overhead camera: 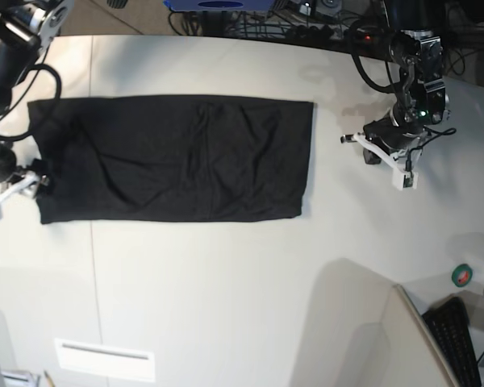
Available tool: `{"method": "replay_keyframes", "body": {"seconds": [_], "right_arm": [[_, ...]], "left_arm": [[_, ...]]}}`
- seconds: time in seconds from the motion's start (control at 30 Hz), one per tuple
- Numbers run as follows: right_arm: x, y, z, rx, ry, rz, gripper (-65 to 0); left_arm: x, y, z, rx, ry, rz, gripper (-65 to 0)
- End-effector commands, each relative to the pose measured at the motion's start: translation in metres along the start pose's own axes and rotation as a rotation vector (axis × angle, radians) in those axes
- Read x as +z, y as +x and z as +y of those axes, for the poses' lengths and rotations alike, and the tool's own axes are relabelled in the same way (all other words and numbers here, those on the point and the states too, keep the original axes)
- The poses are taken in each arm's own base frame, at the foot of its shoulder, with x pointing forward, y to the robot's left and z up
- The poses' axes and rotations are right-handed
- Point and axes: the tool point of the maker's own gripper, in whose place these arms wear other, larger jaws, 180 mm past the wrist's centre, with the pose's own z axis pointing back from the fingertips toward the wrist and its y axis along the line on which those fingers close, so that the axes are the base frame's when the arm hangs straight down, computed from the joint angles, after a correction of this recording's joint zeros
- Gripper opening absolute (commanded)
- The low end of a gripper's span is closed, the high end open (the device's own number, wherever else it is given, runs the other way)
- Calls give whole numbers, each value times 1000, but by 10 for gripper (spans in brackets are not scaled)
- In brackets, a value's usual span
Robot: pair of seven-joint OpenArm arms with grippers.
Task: Layout the t-shirt on the table in an organized manner, then fold the t-shirt properly
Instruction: 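Release the folded end and raise the left gripper away, then grasp both ends of the folded shirt with both grippers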
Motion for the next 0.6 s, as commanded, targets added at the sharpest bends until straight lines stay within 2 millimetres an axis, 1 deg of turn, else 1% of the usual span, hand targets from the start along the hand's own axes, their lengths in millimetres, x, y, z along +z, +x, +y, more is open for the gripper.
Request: {"method": "replay_keyframes", "body": {"seconds": [0.0, 0.03, 0.1, 0.23, 0.37, 0.47, 0.5, 0.57], "right_arm": [[8, 15, -18, -1, -26, -28, -242], [5, 10, -25, -12, -28, 0, -240], [-1, 5, -28, -20, -9, 32, -239], [-9, -4, -24, 14, 84, 83, -239], [-16, -12, -29, -40, 102, 129, -239], [-21, -17, -25, -70, 124, 164, -239], [-21, -17, -25, -74, 126, 164, -239], [-23, -19, -23, -71, 129, 170, -239]], "left_arm": [[3, 18, 3, -4, 1, -64, -650], [2, 19, 1, -4, -3, -77, -650], [-1, 17, 1, 1, -6, -86, -650], [-8, 14, 0, 22, -6, -96, -650], [-10, 13, 1, 32, -4, -118, -650], [-13, 4, 2, 42, -3, -101, -650], [-15, 0, -2, 37, -12, -93, -650], [-20, 0, -20, -2, -53, -106, -650]]}}
